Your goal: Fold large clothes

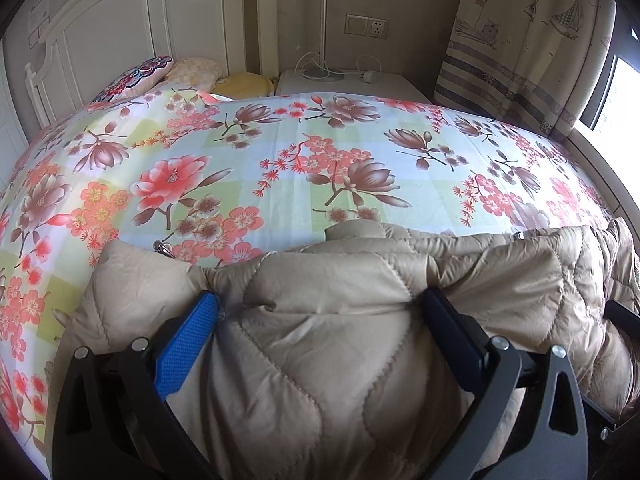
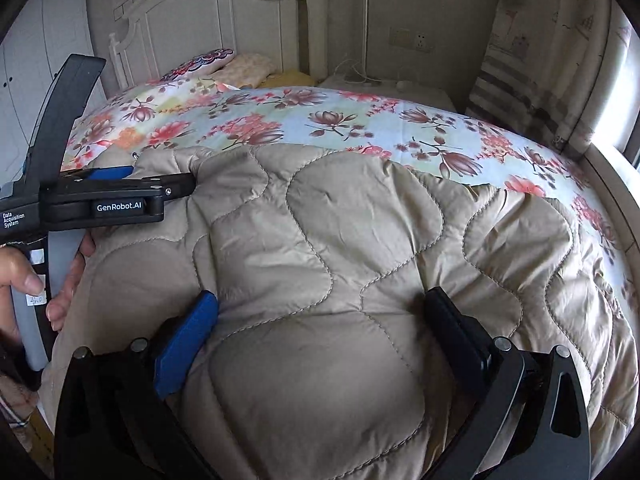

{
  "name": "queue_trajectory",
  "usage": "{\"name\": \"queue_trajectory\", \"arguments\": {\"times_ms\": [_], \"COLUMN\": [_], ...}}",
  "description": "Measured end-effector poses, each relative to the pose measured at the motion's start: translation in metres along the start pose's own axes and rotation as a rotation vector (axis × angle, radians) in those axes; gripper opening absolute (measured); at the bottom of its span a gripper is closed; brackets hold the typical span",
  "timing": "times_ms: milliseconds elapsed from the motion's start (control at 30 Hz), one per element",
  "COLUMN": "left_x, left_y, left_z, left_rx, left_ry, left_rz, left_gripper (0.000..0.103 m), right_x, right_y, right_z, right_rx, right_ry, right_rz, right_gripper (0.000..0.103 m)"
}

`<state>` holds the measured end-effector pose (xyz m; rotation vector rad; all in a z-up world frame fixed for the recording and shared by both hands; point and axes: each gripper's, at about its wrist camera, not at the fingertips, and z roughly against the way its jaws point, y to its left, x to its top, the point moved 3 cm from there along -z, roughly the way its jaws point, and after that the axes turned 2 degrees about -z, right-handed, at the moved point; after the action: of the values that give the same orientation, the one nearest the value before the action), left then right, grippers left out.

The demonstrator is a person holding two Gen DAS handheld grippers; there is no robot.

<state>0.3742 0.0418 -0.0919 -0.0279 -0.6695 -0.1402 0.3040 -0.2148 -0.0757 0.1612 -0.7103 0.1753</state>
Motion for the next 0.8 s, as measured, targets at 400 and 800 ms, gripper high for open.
{"name": "queue_trajectory", "arguments": {"times_ms": [400,800], "left_x": [0.0012,0.0029], "left_y": [0.0032,0.0015], "left_z": [-0.0022,-0.0033], "left_rx": [-0.030,-0.017], "left_ry": [0.001,0.013], "left_rz": [0.022,0.012], "left_gripper": [0.101,0.101], "right_x": [0.0003,0.0022], "right_y": [0.0006,-0.0040], "right_z": [0.0010,0.0000], "right_rx": [0.011,0.046], "right_ry": [-0.009,-0.010], "right_rz": [-0.011,-0.036], "right_gripper": [0.099,0.099]}}
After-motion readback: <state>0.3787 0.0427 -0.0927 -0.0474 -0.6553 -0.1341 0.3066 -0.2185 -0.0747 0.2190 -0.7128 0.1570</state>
